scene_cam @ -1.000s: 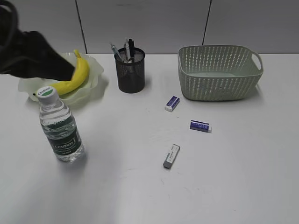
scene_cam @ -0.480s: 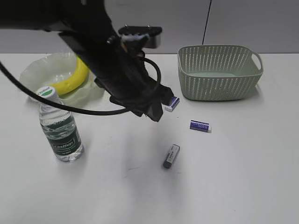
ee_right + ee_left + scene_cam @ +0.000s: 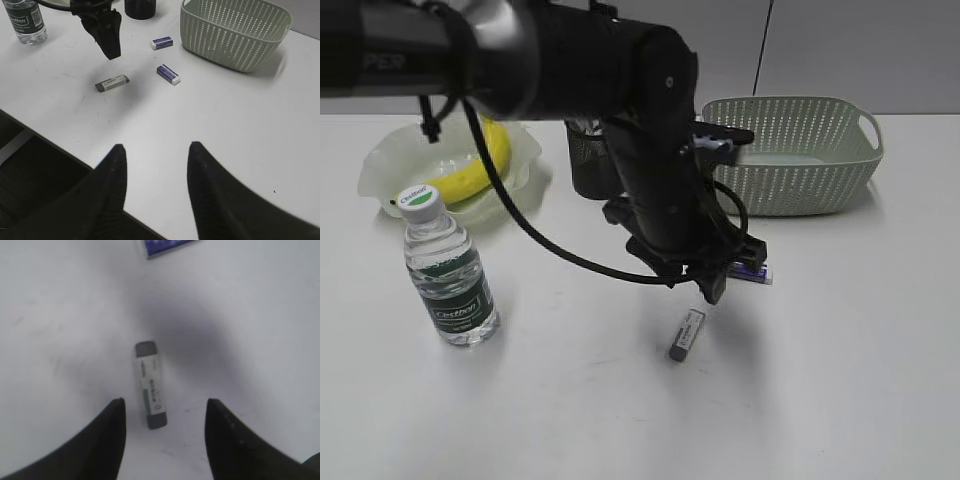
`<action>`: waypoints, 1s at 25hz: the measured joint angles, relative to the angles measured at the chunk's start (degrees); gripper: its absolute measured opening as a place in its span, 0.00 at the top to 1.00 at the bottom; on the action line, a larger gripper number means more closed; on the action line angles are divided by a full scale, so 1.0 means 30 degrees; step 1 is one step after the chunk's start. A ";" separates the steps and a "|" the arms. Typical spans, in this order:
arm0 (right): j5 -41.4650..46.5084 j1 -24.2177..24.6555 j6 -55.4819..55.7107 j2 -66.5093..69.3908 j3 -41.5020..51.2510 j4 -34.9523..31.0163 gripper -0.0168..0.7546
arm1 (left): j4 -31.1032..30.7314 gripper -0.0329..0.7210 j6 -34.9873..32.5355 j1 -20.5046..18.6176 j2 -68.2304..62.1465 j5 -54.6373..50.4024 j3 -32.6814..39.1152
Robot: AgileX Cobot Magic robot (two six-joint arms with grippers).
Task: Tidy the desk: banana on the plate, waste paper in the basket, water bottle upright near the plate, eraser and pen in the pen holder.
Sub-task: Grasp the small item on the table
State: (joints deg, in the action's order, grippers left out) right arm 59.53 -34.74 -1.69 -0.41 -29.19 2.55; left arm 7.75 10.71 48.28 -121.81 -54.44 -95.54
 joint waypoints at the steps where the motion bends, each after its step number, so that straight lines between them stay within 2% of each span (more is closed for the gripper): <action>1: 0.0000 0.0000 0.0000 0.0000 0.0000 0.0000 0.55 | -0.0179 0.45 0.0101 0.0204 -0.0305 -0.0106 -0.0441; 5: 0.0000 0.0000 0.0014 0.0000 0.0000 0.0000 0.55 | -0.1347 0.45 0.0914 0.0711 -0.1653 -0.1267 -0.1944; 8: 0.0000 0.0000 0.0014 0.0000 0.0000 0.0000 0.55 | -0.1419 0.44 0.1014 0.0755 -0.2428 -0.1873 -0.2529; 25: 0.0000 0.0000 0.0014 0.0000 0.0000 0.0006 0.55 | -0.1367 0.47 0.1028 0.0775 -0.4325 -0.1683 -0.2819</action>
State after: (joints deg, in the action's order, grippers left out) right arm 59.53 -34.74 -1.65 -0.41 -29.19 2.57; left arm 3.65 13.79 50.60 -134.79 -59.49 -104.00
